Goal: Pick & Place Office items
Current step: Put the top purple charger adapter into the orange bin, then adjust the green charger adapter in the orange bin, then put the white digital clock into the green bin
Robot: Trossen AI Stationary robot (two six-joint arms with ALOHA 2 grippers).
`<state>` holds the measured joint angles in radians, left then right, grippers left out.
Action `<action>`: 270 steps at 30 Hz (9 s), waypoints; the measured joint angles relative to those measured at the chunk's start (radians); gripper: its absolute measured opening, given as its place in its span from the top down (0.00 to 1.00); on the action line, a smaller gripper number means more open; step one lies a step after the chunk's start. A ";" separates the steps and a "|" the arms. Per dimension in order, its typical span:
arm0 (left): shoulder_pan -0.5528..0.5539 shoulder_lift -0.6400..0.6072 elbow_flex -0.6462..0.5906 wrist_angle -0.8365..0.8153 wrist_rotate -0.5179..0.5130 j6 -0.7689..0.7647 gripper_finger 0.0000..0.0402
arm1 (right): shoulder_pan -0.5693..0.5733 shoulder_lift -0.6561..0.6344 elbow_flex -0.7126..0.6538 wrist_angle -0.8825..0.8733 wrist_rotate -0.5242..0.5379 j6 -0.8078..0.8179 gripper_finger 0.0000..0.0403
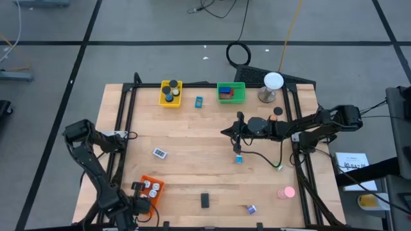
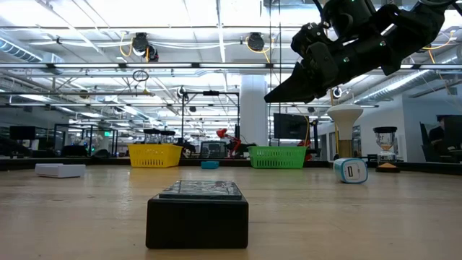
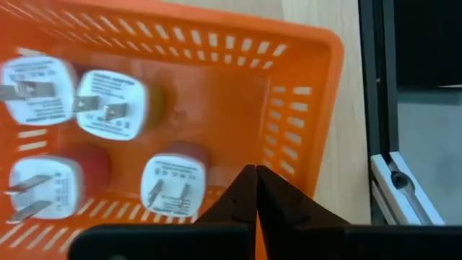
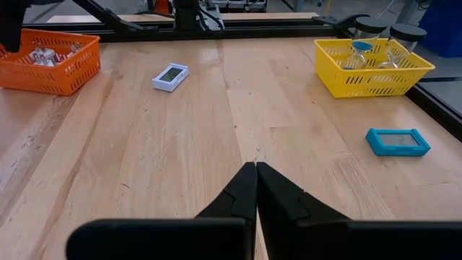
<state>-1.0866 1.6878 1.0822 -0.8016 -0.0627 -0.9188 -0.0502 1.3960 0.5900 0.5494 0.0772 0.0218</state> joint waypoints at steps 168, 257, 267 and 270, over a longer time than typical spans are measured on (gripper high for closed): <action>1.026 -0.529 -0.720 1.264 0.070 1.022 0.62 | 0.019 0.000 0.001 0.000 0.002 -0.001 1.00; 1.276 -0.483 -0.937 1.936 0.054 1.038 0.48 | -0.154 0.034 0.257 -0.061 0.477 0.106 0.62; 1.265 -0.485 -1.040 1.933 -0.017 1.036 0.88 | -0.375 0.073 0.514 -0.631 0.397 0.383 0.62; 1.265 -0.485 -1.045 1.934 -0.014 0.986 0.96 | -0.436 0.128 0.620 -0.783 0.340 0.458 0.61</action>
<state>0.1783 1.2030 0.0372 1.1321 -0.0769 0.0673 -0.4857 1.5242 1.2100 -0.2337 0.4168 0.4801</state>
